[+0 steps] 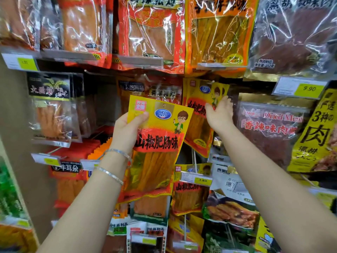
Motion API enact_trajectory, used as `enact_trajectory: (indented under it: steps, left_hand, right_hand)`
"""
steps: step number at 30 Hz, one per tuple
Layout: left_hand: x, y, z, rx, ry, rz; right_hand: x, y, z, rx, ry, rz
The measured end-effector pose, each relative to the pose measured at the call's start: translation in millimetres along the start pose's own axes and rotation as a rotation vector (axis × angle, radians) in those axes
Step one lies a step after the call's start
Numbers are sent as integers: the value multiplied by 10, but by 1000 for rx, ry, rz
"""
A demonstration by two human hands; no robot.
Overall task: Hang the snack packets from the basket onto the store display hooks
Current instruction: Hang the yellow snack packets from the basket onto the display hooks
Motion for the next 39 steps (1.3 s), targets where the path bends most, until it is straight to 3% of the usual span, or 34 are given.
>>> enact_trajectory:
  steps: [4, 7, 9, 14, 17, 20, 25, 29, 39]
  left_hand:
    - [44, 152, -2, 24, -17, 71]
    - [77, 322, 13, 57, -52, 113]
    - [83, 441, 23, 90, -81, 152]
    - [88, 735, 1, 123, -36, 118]
    - [-48, 868, -57, 74, 204, -93]
    - [-204, 1012, -62, 167, 372, -232]
    - [-405, 1268, 33, 237, 670, -515]
    - [-447, 1397, 60, 330, 649, -518]
    - [-414, 1376, -7, 339, 628, -441]
  right_hand:
    - [5, -128, 414, -60, -118, -218]
    - [18, -138, 624, 162, 39, -571]
    - [13, -152, 643, 237, 85, -684]
    - [25, -399, 488, 74, 34, -872]
    - [55, -573, 357, -38, -62, -852]
    - [42, -720, 207, -151, -93, -824]
    - [37, -784, -14, -179, -86, -762]
    - [42, -732, -101, -178, -43, -716]
    - [-63, -583, -161, -149, 5, -687]
Point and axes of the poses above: each hand's wrist, its own z-axis away from the middle knuckle, its own y-axis out of the palm, x = y × z, the point moved 5 cm from there along -z, towards the middle knuckle, and after that the axes turned 8 degrees about -x, right-handed, at the moved point
